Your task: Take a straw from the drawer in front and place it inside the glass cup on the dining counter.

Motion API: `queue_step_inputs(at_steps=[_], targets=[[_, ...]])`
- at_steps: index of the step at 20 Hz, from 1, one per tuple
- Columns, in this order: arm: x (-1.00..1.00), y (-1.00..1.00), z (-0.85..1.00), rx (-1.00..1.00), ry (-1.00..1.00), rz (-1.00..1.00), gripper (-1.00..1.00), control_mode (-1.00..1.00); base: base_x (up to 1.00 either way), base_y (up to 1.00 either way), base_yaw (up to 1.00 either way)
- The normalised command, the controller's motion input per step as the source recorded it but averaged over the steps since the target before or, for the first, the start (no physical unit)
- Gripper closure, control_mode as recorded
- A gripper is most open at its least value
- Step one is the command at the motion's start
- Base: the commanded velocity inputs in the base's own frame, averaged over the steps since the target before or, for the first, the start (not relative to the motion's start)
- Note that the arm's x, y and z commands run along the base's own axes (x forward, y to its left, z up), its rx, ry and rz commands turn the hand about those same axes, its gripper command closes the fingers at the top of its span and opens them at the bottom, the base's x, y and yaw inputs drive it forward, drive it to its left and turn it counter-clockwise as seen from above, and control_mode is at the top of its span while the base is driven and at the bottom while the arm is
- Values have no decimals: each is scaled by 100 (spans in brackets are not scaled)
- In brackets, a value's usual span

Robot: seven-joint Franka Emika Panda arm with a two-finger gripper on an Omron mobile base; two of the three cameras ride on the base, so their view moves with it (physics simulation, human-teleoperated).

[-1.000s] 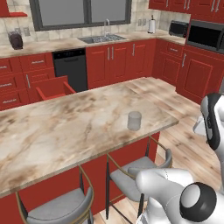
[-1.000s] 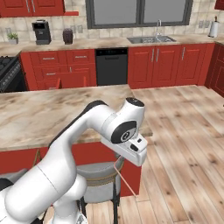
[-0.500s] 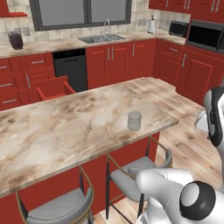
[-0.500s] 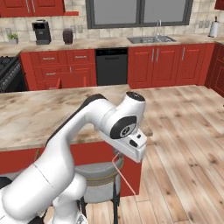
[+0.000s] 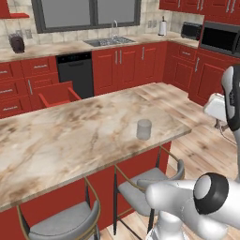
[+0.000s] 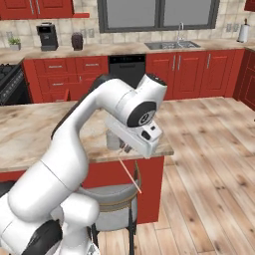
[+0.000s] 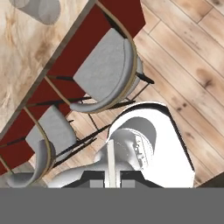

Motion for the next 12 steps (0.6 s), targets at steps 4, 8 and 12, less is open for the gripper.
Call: queue_step_inputs(at_steps=[4, 8, 12], targets=[[38, 47, 48, 12, 0, -1, 100, -100, 0, 0, 0], [18, 45, 33, 11, 0, 0, 100, -100, 0, 0, 0], [28, 30, 7, 6, 0, 0, 100, -100, 0, 0, 0]])
